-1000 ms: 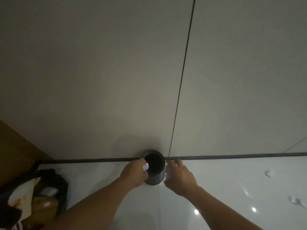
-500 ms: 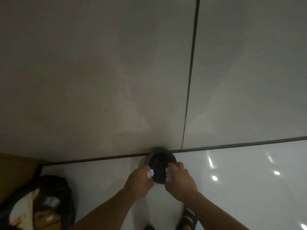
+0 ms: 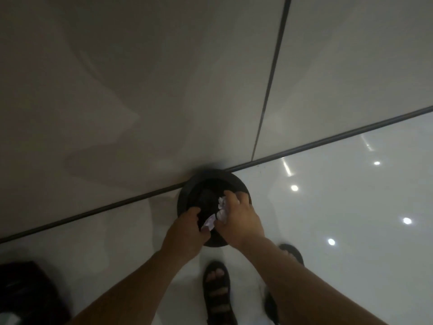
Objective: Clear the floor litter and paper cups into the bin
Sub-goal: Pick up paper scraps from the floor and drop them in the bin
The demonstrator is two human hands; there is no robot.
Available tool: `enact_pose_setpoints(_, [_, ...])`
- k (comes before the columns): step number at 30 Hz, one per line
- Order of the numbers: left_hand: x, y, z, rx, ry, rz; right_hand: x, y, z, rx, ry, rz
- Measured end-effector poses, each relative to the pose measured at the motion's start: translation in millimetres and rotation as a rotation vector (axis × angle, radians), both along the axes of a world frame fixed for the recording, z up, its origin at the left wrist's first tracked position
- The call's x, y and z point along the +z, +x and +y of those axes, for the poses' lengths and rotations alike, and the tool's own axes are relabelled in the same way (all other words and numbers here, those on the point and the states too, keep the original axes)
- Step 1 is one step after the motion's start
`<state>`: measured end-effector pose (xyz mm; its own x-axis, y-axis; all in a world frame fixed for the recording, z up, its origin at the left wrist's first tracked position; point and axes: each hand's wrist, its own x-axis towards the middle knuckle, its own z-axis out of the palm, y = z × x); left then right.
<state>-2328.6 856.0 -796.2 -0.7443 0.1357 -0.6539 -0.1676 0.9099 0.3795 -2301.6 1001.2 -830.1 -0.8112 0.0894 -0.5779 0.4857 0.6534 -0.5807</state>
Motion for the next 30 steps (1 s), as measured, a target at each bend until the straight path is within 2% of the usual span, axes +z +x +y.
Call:
enact_pose_setpoints(5, [-14.0,5.7,-11.8,-0.015,-0.008,0.089,-25.4,29.3,-14.8,-0.029,0.006,0.001])
enact_pose_setpoints(11, [21.9,18.3,-16.7,-0.162,-0.041,0.142,3.8,75.9,-6.7,-0.092,0.100,-0.023])
enact_pose_setpoints(22, [163.4,32.0,78.3,-0.760,-0.131,0.226,141.9,140.5,56.9,-0.276,0.278,-0.075])
enact_pose_setpoints(27, [205.2,95.0,140.1,-1.016,-0.133,0.202,196.8,224.4,95.2,-0.469,0.268,-0.084])
enact_pose_setpoints(29, [226.6,200.1,214.6,-1.246,-0.076,0.222,223.6,350.6,133.5,-0.702,0.273,-0.117])
enact_pose_setpoints(30, [228.0,201.6,210.5,-1.239,-0.086,0.197,220.8,351.2,131.7,-0.659,0.284,-0.136])
